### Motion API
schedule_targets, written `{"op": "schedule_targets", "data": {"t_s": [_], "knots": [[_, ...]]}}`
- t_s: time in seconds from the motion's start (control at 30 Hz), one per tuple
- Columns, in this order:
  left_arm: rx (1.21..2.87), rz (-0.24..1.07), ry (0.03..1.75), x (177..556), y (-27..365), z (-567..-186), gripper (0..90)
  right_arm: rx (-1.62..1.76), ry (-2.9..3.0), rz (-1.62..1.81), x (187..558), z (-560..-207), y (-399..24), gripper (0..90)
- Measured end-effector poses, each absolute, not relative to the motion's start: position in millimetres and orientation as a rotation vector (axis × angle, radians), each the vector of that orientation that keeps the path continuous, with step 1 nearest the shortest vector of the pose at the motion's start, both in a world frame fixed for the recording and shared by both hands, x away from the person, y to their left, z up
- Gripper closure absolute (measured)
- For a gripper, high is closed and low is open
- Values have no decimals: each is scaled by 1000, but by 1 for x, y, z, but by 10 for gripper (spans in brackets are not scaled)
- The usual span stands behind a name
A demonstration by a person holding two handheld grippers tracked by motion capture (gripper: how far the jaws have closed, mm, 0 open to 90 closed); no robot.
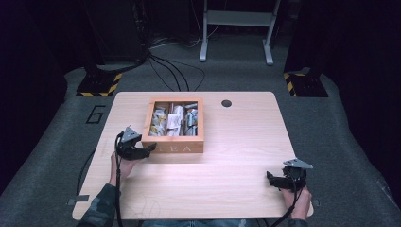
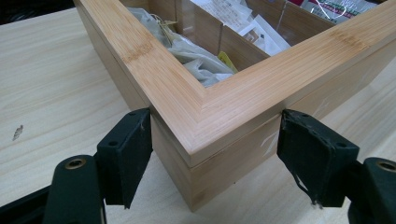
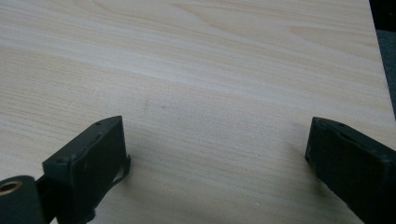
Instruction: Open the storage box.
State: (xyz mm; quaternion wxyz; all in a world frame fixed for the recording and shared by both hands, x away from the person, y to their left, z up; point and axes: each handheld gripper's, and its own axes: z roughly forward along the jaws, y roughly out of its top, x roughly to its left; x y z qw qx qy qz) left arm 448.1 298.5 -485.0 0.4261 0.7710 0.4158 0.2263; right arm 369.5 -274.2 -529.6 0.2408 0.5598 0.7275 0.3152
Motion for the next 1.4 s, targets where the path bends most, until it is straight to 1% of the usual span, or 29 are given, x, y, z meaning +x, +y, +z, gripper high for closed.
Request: {"op": "schedule_targets", "data": {"t_s": [0.7, 0.93, 1.07, 1.17, 1.4], "knots": [[1923, 618, 1025, 446, 298, -481, 279, 1530, 1991, 862, 370, -530, -274, 47], [1959, 638, 1001, 447, 297, -475, 276, 1531, 1990, 862, 370, -530, -274, 48], [1939, 646, 1001, 446, 297, -473, 277, 1530, 1990, 862, 370, -530, -274, 48], [1905, 623, 1014, 446, 299, -474, 278, 1530, 1989, 863, 370, -530, -274, 48], [1864, 651, 1013, 444, 298, -474, 279, 1524, 1992, 864, 369, -530, -274, 52]]}}
